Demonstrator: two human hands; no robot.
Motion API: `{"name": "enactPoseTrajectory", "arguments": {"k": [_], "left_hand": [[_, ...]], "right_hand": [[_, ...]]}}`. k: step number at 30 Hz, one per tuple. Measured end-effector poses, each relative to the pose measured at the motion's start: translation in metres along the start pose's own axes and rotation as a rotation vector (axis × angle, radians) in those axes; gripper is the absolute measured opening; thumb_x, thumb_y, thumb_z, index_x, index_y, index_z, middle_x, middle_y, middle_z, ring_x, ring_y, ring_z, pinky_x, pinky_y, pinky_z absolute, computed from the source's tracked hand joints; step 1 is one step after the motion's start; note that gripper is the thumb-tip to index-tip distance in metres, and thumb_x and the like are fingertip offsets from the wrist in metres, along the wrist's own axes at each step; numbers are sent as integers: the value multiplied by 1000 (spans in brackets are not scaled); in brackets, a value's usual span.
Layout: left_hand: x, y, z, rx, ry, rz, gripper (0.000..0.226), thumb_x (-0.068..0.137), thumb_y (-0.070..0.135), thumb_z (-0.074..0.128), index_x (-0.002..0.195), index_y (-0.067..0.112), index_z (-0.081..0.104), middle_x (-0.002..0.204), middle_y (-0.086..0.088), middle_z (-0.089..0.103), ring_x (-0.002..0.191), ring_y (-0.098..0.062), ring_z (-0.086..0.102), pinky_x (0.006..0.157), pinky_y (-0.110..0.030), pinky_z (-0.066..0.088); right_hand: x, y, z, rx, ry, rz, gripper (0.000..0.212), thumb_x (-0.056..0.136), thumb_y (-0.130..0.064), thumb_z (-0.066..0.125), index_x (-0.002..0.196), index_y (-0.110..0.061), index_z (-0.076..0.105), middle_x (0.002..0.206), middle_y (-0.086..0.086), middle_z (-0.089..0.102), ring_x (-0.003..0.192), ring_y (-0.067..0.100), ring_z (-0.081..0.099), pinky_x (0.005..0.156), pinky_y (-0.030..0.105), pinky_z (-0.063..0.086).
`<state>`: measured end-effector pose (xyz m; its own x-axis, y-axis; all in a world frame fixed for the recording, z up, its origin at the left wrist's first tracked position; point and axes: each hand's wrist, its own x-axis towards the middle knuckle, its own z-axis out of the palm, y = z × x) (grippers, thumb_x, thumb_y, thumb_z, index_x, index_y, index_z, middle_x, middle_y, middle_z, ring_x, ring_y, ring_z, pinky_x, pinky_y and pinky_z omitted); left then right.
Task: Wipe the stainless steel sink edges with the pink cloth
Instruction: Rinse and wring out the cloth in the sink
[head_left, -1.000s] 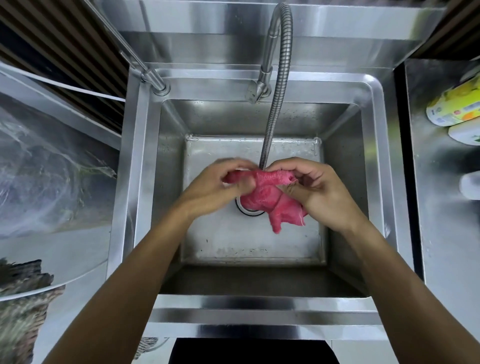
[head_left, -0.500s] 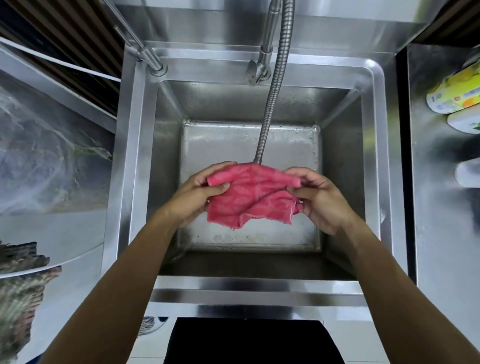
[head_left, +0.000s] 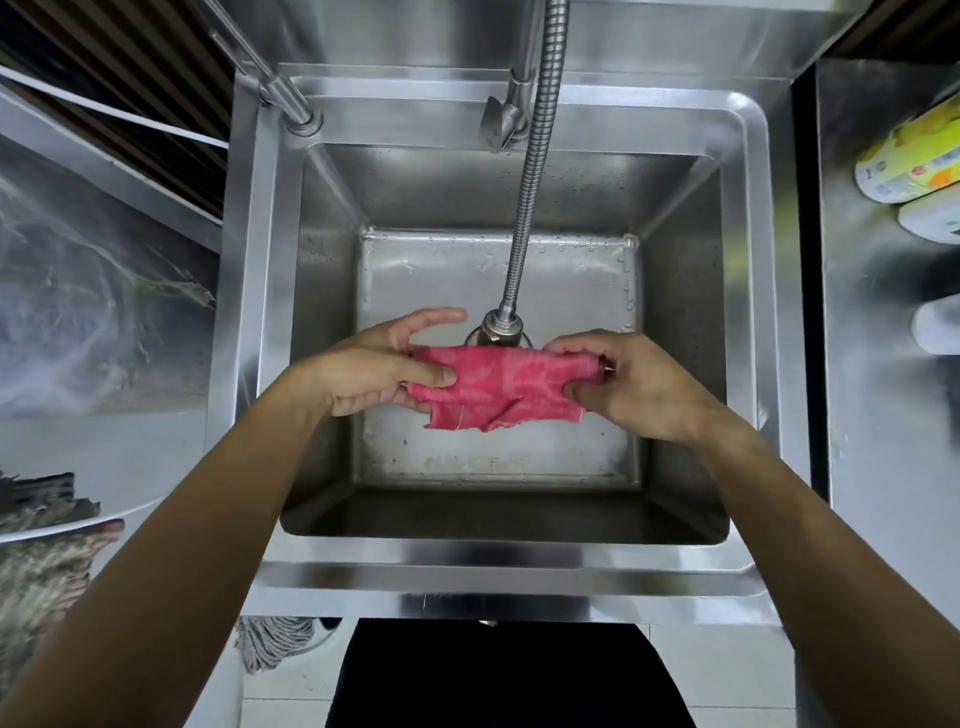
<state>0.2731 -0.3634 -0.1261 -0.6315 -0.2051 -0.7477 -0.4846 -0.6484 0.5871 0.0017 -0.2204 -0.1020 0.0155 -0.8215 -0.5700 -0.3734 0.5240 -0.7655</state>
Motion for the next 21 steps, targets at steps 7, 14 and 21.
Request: {"name": "enactPoseTrajectory", "arguments": {"k": [7, 14, 21], "left_hand": [[5, 24, 18, 297, -305, -304, 50, 74, 12, 71, 123, 8, 64, 118, -21, 74, 111, -37, 69, 105, -54, 51], [22, 11, 41, -21, -271, -185, 65, 72, 10, 57, 134, -10, 55, 127, -23, 70, 116, -38, 68, 94, -49, 60], [8, 7, 39, 315, -332, -154, 37, 92, 23, 76, 123, 5, 65, 80, -3, 66, 73, -16, 69, 77, -35, 64]], "right_hand": [[-4, -10, 20, -308, 152, -415, 33, 84, 1, 67, 96, -21, 46, 98, -12, 42, 76, 15, 47, 63, 28, 43], [-1, 2, 52, -166, 497, -402, 43, 79, 12, 68, 81, -18, 37, 88, -8, 36, 73, 7, 41, 59, 18, 37], [-9, 15, 37, -467, 291, -553, 37, 84, 2, 69, 96, -17, 40, 124, 6, 43, 88, 29, 57, 60, 44, 53]]}}
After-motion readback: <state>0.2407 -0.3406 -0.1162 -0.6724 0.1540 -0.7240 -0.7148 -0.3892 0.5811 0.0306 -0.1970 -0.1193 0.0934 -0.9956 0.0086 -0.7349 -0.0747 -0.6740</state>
